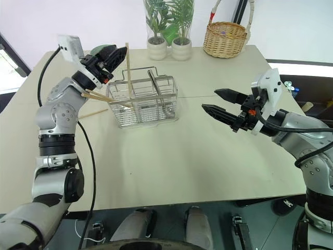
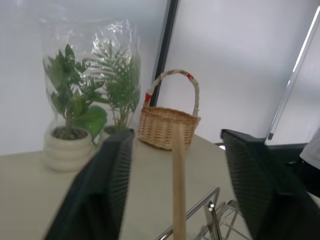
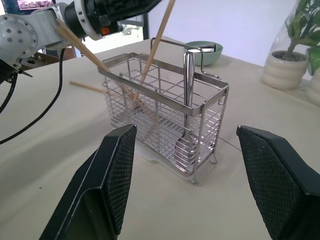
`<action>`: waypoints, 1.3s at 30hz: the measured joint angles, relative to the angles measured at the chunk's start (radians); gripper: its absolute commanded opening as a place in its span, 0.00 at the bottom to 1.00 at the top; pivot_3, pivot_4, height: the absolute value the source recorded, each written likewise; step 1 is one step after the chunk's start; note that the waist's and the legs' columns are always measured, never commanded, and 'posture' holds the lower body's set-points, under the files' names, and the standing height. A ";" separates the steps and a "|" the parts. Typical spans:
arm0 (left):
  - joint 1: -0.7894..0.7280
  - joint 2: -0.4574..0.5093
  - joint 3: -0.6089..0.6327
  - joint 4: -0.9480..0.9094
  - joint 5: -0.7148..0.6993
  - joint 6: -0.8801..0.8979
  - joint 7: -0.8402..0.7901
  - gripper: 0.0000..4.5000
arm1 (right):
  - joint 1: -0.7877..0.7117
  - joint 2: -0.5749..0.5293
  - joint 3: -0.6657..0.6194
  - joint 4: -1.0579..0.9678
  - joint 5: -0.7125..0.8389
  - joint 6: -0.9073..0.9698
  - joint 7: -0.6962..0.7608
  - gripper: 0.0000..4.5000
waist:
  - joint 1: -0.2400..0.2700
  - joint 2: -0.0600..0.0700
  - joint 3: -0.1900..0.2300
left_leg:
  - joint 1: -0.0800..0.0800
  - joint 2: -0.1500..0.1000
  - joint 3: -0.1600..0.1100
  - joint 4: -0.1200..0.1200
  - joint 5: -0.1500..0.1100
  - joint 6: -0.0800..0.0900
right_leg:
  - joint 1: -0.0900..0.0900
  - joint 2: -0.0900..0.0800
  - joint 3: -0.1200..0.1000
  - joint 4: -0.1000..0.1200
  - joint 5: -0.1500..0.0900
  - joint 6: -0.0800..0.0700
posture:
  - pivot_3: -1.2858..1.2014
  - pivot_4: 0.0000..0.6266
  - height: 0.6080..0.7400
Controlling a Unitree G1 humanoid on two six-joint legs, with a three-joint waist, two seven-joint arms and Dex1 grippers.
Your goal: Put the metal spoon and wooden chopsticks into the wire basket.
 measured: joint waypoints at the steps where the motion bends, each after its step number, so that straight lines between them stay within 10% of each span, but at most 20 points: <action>1: 0.000 0.006 0.002 -0.013 -0.007 0.013 0.001 0.92 | -0.002 0.000 0.000 0.002 0.000 0.000 0.000 0.73 | 0.000 0.000 0.000 | 0.000 0.000 0.000 0.000 0.000 0.000 | 0.000 0.000 0.000 0.000 0.000 0.000 | 0.52 0.24 0.73; 10: 0.009 0.342 -0.020 -0.022 0.007 0.107 -0.172 0.92 | -0.009 -0.008 0.000 0.021 -0.012 -0.004 0.036 0.73 | -0.008 0.001 0.001 | 0.001 0.000 0.000 -0.001 0.000 0.000 | -0.001 0.001 0.000 0.001 0.000 0.000 | 0.52 0.24 0.73; 17: -0.102 0.598 -0.176 0.459 0.257 -0.134 -0.468 0.92 | -0.012 -0.009 0.011 0.048 -0.037 -0.024 0.075 0.73 | 0.002 0.002 0.001 | 0.000 0.000 0.000 -0.001 -0.001 0.001 | 0.000 0.001 0.000 -0.001 0.000 0.000 | 0.52 0.24 0.73; 26: -0.224 0.588 -0.372 0.927 0.553 -0.453 -0.619 0.92 | -0.012 -0.029 0.015 0.041 -0.025 0.008 0.089 0.73 | -0.002 0.001 0.001 | -0.001 0.000 0.000 -0.002 -0.001 0.002 | -0.002 0.000 0.000 0.000 0.000 0.000 | 0.52 0.24 0.73; 39: -0.217 0.468 -0.404 1.096 0.716 -0.561 -0.482 0.92 | 0.017 -0.133 -0.081 -0.005 0.121 0.182 0.043 0.73 | -0.003 0.001 0.001 | -0.001 0.000 0.000 -0.002 -0.002 0.003 | -0.002 0.000 0.000 0.000 0.000 0.000 | 0.52 0.24 0.73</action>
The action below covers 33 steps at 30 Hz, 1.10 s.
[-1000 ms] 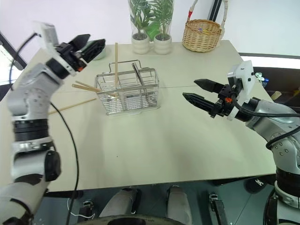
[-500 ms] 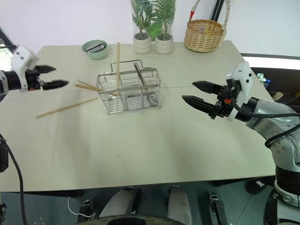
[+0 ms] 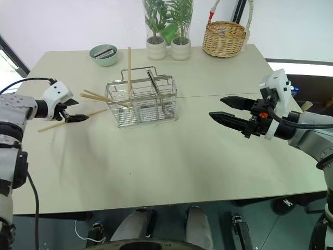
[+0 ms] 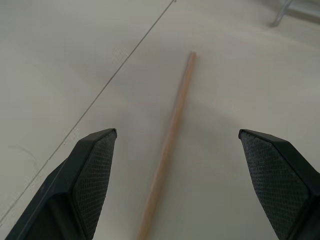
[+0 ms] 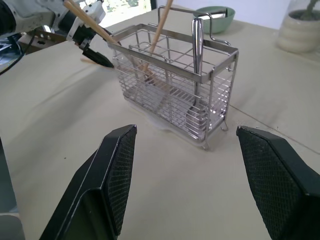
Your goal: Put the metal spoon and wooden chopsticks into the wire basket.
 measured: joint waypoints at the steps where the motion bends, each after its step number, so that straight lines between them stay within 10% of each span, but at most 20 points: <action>1: 0.001 -0.005 0.000 0.007 0.006 0.000 0.018 0.92 | -0.002 0.000 0.000 0.000 0.006 0.006 -0.007 0.73 | 0.000 0.000 0.000 | 0.000 0.000 0.000 0.000 0.000 0.000 | 0.000 0.000 0.000 0.000 0.000 0.000 | 0.52 0.24 0.73; 18: 0.009 -0.063 -0.031 0.032 0.123 0.001 0.173 0.92 | -0.021 -0.001 -0.008 -0.018 0.085 0.063 -0.109 0.73 | 0.003 0.003 -0.002 | 0.002 0.000 0.000 0.001 0.000 0.000 | 0.002 -0.001 0.000 0.001 0.000 0.001 | 0.52 0.24 0.73; 23: 0.009 -0.072 -0.030 0.033 0.125 0.012 0.157 0.54 | -0.016 -0.002 -0.037 -0.019 0.095 0.064 -0.130 0.73 | 0.003 0.003 -0.002 | 0.002 0.000 0.000 0.001 0.000 0.000 | 0.002 0.000 0.000 0.001 0.000 0.001 | 0.52 0.24 0.73; 33: 0.005 -0.081 -0.030 0.033 0.132 0.040 0.178 0.54 | -0.008 -0.015 -0.045 -0.019 0.106 0.066 -0.147 0.73 | 0.002 0.003 -0.002 | 0.002 0.000 0.000 0.001 0.000 0.000 | 0.002 0.000 0.000 0.001 0.000 0.001 | 0.52 0.24 0.73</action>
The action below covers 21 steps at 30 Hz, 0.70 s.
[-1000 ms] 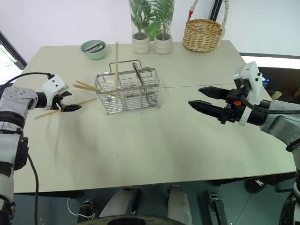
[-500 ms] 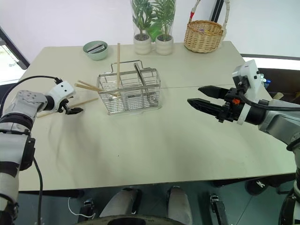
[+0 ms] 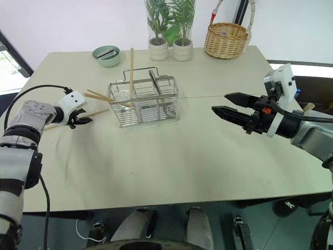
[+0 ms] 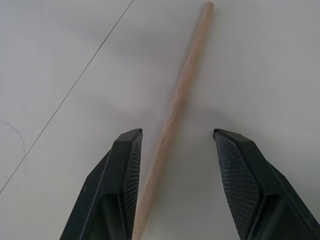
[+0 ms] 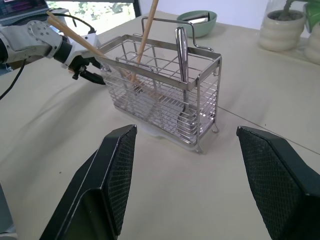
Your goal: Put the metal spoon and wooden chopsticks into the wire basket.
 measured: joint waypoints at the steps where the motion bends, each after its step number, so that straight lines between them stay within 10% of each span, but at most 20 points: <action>1: 0.000 0.000 0.001 0.000 0.000 0.003 0.002 0.54 | 0.000 -0.004 0.000 0.000 0.000 0.000 0.000 0.73 | 0.000 0.000 0.000 | 0.000 0.000 0.000 0.000 0.000 0.000 | 0.000 0.000 0.000 0.000 0.000 0.000 | 0.52 0.24 0.73; 15: -0.014 -0.020 0.033 0.001 -0.003 0.093 0.026 0.54 | -0.003 -0.020 0.000 0.004 0.008 0.000 -0.011 0.73 | 0.000 0.000 0.000 | 0.000 0.000 0.000 0.000 0.000 0.000 | 0.000 0.000 0.000 0.000 0.000 0.000 | 0.52 0.24 0.73; 19: -0.018 -0.033 0.038 0.002 -0.004 0.119 0.011 0.13 | -0.003 -0.020 0.000 0.004 0.009 0.000 -0.018 0.73 | 0.001 0.000 0.000 | 0.000 0.000 0.000 0.000 0.000 0.000 | 0.000 0.000 0.000 0.000 0.000 0.000 | 0.52 0.24 0.73; 21: -0.019 -0.039 0.040 0.003 -0.003 0.127 0.017 0.13 | -0.003 -0.020 0.000 0.004 0.011 0.000 -0.021 0.73 | 0.000 0.000 0.000 | 0.000 0.000 0.000 0.000 0.000 0.000 | 0.000 0.000 0.000 0.000 0.000 0.000 | 0.52 0.24 0.73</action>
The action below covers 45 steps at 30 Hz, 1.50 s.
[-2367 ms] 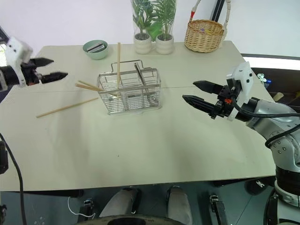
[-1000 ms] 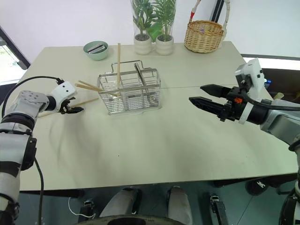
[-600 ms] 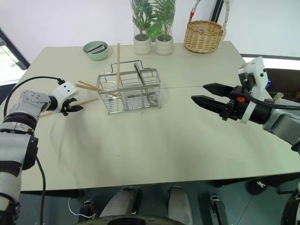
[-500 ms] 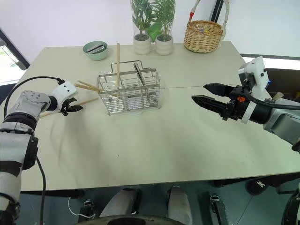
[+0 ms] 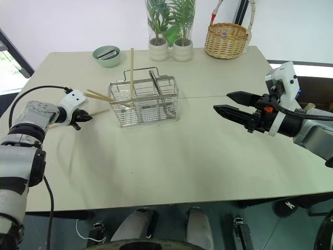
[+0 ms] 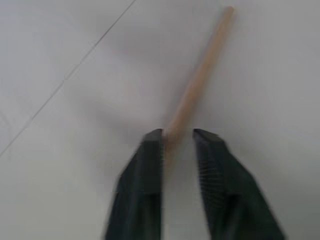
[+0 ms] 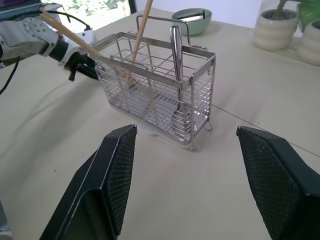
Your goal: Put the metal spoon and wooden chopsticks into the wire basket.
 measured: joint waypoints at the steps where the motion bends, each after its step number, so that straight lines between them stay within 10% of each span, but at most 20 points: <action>1: -0.001 0.000 0.000 0.000 0.001 0.006 0.006 0.13 | 0.000 0.000 0.000 0.000 0.000 0.000 -0.002 0.73 | -0.001 0.000 0.000 | 0.000 0.000 0.000 0.000 0.000 0.000 | 0.000 0.000 0.000 0.000 0.000 0.000 | 0.52 0.24 0.73; 31: -0.016 0.001 0.003 0.002 0.016 0.008 0.003 0.01 | -0.018 0.059 0.039 0.018 -0.049 -0.056 -0.017 0.73 | -0.001 0.000 0.000 | -0.001 0.000 0.000 0.000 0.000 0.000 | -0.001 0.000 0.000 0.000 0.000 0.000 | 0.52 0.24 0.73; 45: -0.119 0.083 0.457 -0.115 -0.410 0.036 0.097 0.01 | 0.044 0.154 0.054 -0.022 -0.124 -0.153 -0.018 0.73 | -0.008 -0.006 0.003 | -0.002 0.000 -0.001 0.000 0.000 0.000 | -0.002 0.000 0.000 0.001 0.000 0.000 | 0.52 0.24 0.73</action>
